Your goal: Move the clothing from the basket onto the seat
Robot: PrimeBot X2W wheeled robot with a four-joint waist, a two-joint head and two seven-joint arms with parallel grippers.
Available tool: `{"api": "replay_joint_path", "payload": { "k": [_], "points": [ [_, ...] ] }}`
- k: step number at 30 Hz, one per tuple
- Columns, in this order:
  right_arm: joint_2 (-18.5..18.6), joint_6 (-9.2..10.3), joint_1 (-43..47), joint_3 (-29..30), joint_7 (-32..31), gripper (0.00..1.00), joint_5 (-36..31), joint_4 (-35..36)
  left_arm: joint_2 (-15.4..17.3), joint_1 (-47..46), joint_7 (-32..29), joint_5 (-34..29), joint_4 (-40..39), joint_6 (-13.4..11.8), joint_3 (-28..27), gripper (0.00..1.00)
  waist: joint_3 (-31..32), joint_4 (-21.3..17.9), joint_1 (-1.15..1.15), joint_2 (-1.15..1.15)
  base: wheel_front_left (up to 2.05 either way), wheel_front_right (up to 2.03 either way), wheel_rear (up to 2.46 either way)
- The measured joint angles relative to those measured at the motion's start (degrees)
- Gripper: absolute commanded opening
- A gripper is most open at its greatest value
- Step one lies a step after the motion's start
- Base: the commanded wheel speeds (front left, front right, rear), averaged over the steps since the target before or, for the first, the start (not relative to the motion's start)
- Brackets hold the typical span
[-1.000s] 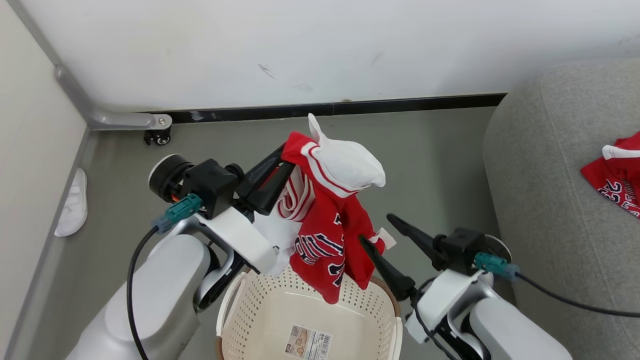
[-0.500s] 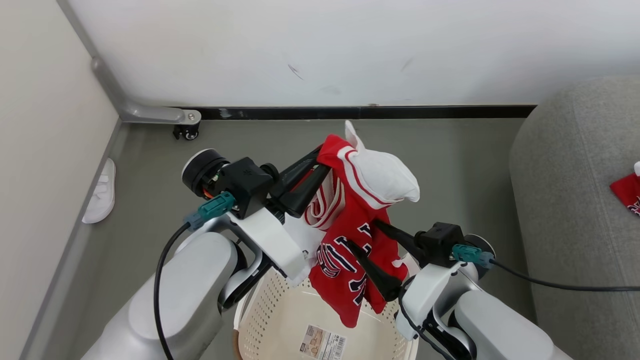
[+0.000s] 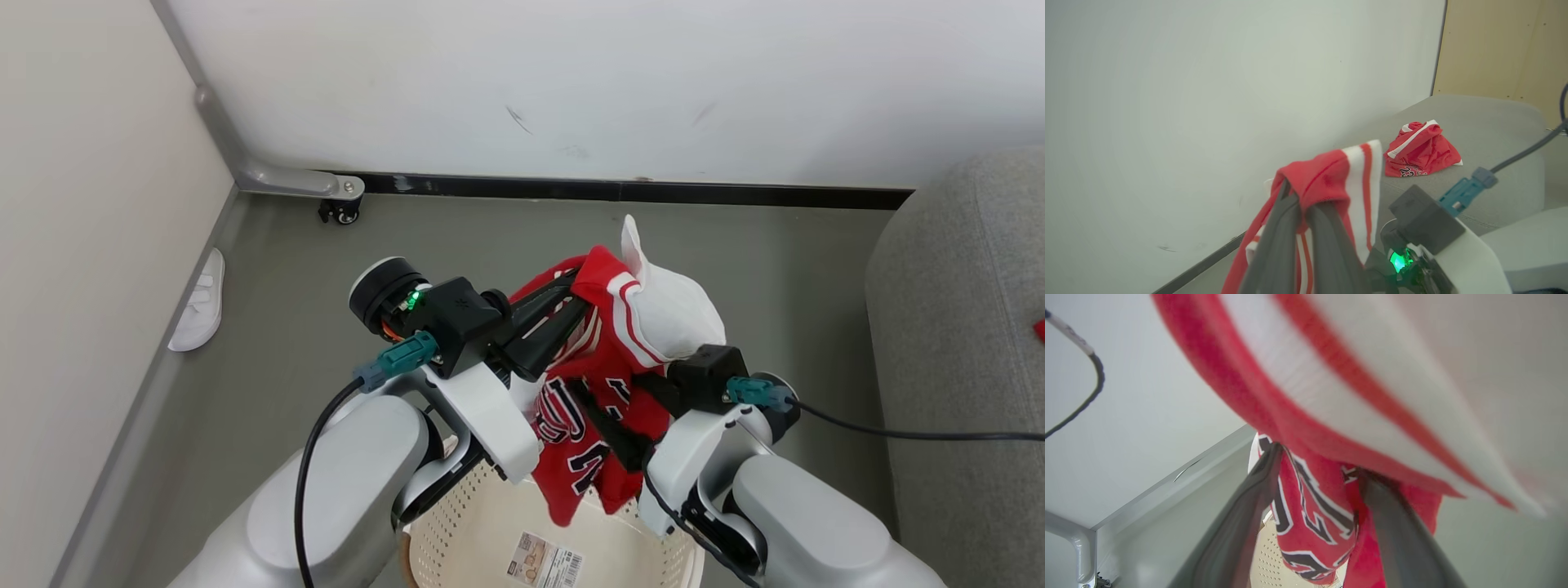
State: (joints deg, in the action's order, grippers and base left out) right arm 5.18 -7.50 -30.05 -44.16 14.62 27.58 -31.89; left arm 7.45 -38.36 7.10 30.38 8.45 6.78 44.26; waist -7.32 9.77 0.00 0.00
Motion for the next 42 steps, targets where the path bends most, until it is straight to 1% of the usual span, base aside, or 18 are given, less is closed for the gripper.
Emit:
{"api": "replay_joint_path", "payload": {
  "k": [1, 2, 11, 21, 28, 30, 31, 32, 33, 34, 38, 42],
  "points": [
    [0.0, 0.0, -0.4, 0.0, 0.0, 0.28, 0.2, -0.1, 0.0, 0.0, 0.0, 0.3, 0.0, 0.0, 0.2, 0.0, 0.0, 0.2, 0.0, 0.0, 0.0, 0.0, 0.0],
    [-0.1, 0.0, -0.8, -0.1, 0.0, 0.0, 0.2, -0.2, 0.0, 0.0, 0.0, 0.5, 0.0, 0.0, 0.4, 0.0, 0.1, 0.3, 0.0, 0.0, 0.0, 0.0, 0.0],
    [-0.3, 0.0, -1.1, 0.3, 0.0, 0.0, 1.7, -0.5, 0.7, 0.0, 0.0, 1.9, 0.2, 0.0, 0.2, 0.0, 0.7, 1.0, 0.0, 0.0, 0.0, 0.0, 0.0],
    [-0.1, 0.0, -1.1, 4.6, 0.0, 0.0, 1.6, 1.1, 3.4, 2.0, 0.0, 2.9, 2.1, 0.0, -1.3, 0.0, 0.7, -0.1, 0.0, 0.0, 0.0, 0.0, 0.0],
    [0.5, 0.0, -1.1, 7.5, 0.0, 0.0, -0.1, 4.0, 3.8, 2.9, 0.0, 2.9, 2.3, 0.0, -1.5, 0.0, 0.5, -1.0, 0.0, 0.0, 0.0, 0.0, 0.0],
    [0.7, 0.0, -1.1, 8.5, 0.0, 0.0, -0.6, 4.8, 4.2, 3.5, 0.0, 2.9, 2.4, -0.1, -1.7, 0.1, 0.3, -1.2, 0.0, 0.0, 0.0, 0.0, 0.0],
    [0.8, 0.0, -1.1, 9.0, 0.0, 0.0, -0.7, 5.2, 4.4, 3.9, 0.0, 2.9, 2.6, -0.1, -1.7, 0.21, 0.3, -1.3, 0.0, 0.0, 0.0, 0.0, 0.0],
    [0.9, 0.0, -1.1, 9.8, 0.0, 0.0, -1.0, 5.4, 4.6, 4.1, 0.0, 3.0, 2.8, -0.1, -1.8, 0.38, 0.2, -1.4, 0.0, 0.0, 0.0, 0.0, 0.0],
    [1.1, 0.0, -1.1, 10.5, 0.0, 0.0, -1.2, 5.6, 4.8, 4.4, 0.1, 3.2, 2.9, -0.1, -1.8, 0.61, 0.1, -1.5, 0.0, 0.0, 0.0, 0.0, 0.0],
    [1.4, 0.0, -1.1, 11.1, 0.0, 0.0, -1.4, 5.8, 5.0, 4.7, 0.1, 3.3, 2.9, -0.1, -1.9, 1.0, 0.1, -1.6, 0.0, 0.0, 0.0, 0.0, 0.0],
    [2.7, 0.0, -1.0, 13.3, 0.0, 0.0, -2.1, 7.1, 5.3, 5.0, 0.6, 3.3, 3.1, -0.2, -2.0, 1.0, 0.0, -1.9, 0.0, 0.0, 0.0, 0.0, 0.0],
    [3.0, 0.0, -0.9, 14.2, 0.0, 0.0, -2.9, 8.5, 5.5, 5.2, 0.9, 3.3, 3.2, -0.4, -2.5, 1.0, 0.2, -2.1, 0.0, 0.0, 0.0, 0.0, 0.0]
  ]
}}
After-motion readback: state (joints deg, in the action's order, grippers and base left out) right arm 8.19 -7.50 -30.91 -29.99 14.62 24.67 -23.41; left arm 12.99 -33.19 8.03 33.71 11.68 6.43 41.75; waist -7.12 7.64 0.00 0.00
